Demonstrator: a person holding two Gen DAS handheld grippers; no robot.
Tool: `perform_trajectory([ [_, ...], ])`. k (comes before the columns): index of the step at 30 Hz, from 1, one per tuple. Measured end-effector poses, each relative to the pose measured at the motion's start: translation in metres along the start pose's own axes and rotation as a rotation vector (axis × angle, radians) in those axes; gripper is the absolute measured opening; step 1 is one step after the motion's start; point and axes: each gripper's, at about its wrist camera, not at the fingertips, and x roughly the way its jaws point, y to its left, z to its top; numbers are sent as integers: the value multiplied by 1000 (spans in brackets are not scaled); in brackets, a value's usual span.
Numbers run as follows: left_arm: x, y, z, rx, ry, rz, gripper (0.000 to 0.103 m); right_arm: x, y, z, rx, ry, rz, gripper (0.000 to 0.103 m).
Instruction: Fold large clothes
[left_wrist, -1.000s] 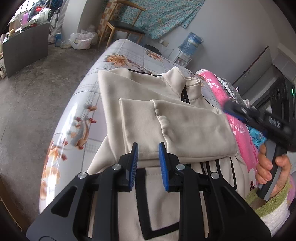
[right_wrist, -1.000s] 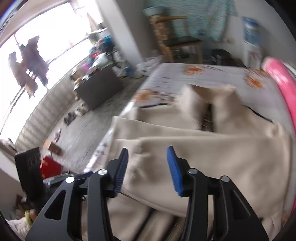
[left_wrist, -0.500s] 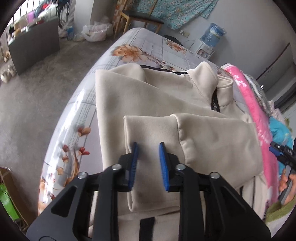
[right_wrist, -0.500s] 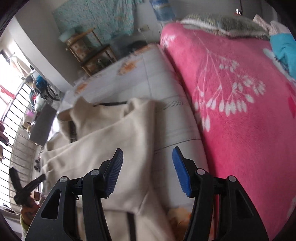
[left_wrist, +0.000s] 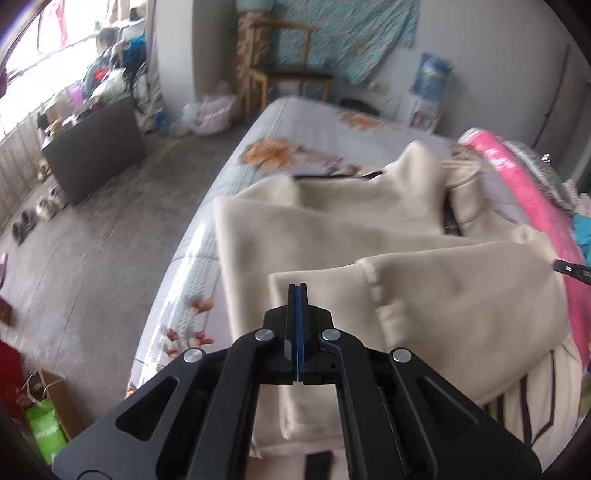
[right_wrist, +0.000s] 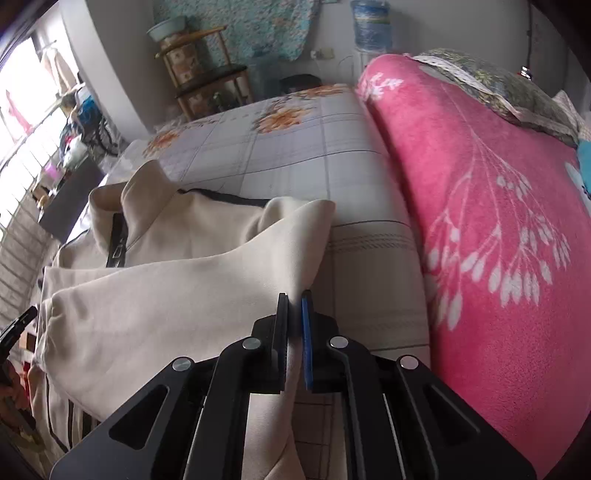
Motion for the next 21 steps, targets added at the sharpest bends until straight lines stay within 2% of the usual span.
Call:
perform_trajectory([
  [2,15,5,-1,-19,53,-16,0,13,-6,-3,19,39,-10,9],
  [4,9,5,0,-17,38,-17,0,4,-9,-6,26,26,-29,12],
  [7,-10,8,-2,-23,2,-39,8,-31,-4,-17,-11,-27,-19,15],
  [8,-20,9,-5,-15,-8,-49,10,-41,-1,-23,-39,-34,-3,20],
  [11,-35,6,-16,16,-16,-90,11,-75,22,-61,-202,-36,58,48],
  [13,-38,-1,-24,49,-8,-108,11,-80,34,-85,-307,-9,25,49],
  [15,-34,-14,-34,98,12,-118,11,-73,40,-110,-388,49,-56,49],
  [18,-24,-27,-44,132,29,-121,11,-55,33,-129,-393,107,-140,46],
  [19,-20,-32,-47,143,33,-111,11,-57,31,-131,-383,86,-142,38],
  [20,-17,-36,-48,153,37,-96,11,-59,30,-129,-359,80,-142,12],
  [21,-16,-37,-50,157,37,-90,10,-67,26,-125,-313,48,-163,7],
])
